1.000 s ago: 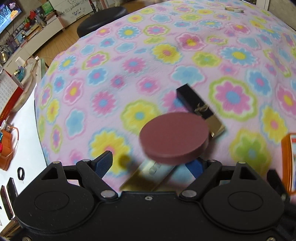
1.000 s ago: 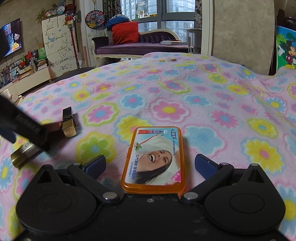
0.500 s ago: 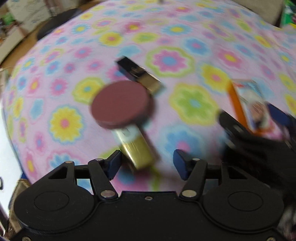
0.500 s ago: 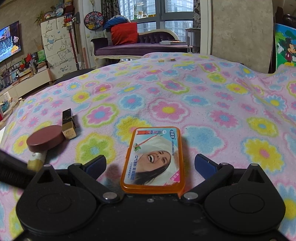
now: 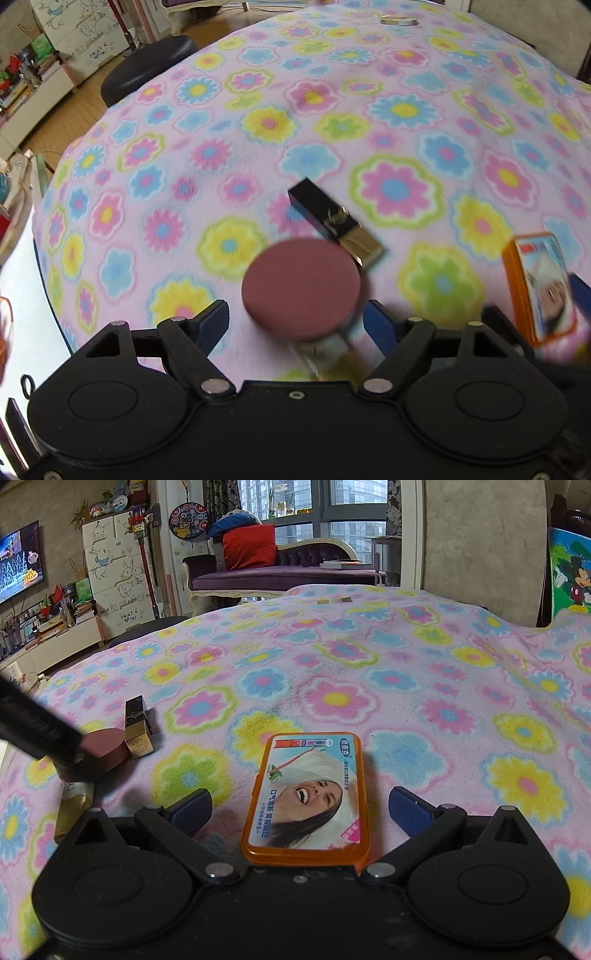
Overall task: Organize rigid objects
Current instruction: 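Grasp the maroon round compact with the left tool while the right tool grasps the photo card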
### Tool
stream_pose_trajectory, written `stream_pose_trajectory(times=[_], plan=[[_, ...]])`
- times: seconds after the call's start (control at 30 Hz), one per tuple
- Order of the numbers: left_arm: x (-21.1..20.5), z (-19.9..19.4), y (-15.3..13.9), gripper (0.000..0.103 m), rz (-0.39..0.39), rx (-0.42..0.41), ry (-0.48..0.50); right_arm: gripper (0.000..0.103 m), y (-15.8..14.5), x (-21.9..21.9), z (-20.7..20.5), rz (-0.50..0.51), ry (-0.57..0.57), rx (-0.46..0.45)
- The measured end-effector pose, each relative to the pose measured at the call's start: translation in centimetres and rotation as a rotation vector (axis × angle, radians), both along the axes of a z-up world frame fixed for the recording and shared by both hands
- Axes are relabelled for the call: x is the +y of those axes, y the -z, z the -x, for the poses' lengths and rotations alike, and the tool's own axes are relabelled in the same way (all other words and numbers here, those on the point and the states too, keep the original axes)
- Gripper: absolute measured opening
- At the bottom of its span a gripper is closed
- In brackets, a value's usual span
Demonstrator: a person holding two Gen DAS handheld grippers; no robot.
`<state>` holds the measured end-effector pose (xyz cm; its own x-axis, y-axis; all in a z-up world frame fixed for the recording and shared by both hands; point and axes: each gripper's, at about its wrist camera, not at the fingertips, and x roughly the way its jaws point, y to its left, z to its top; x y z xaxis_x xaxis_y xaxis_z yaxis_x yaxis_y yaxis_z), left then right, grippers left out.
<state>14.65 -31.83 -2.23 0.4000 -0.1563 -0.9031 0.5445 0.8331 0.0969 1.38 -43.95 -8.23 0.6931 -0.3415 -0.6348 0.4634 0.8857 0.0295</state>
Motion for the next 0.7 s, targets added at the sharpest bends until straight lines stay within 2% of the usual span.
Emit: stream_pose_trajectory(times=[0.17,0.23,0.3,0.33,0.57,0.7], plan=[[-1.4,-0.8,0.8,0.082,-0.032,-0.009,-0.012,0.103,0.0,0.0,0.0,0.0,-0.001,-0.001],[-1.4,-1.1,1.5,0.08,-0.042,0.02,-0.027,0.103,0.0,0.0,0.0,0.0,-0.001,-0.001],[-1.2,-1.2,2.0,0.073,-0.048,0.035,-0.047,0.103,0.0,0.0,0.0,0.001,-0.001,-0.001],[-0.9,-1.2,2.0,0.068,-0.039,0.035,-0.057,0.103,0.0,0.1,0.0,0.001,-0.003,-0.001],[1.9,-0.1,0.4,0.068,-0.002,0.044,-0.107,0.103,0.2,0.6,-0.4,0.008,-0.048,0.017],[5.1,1.2,-0.9,0.068,0.025,0.056,-0.134,0.103,0.1,-0.1,0.0,-0.035,-0.053,-0.019]])
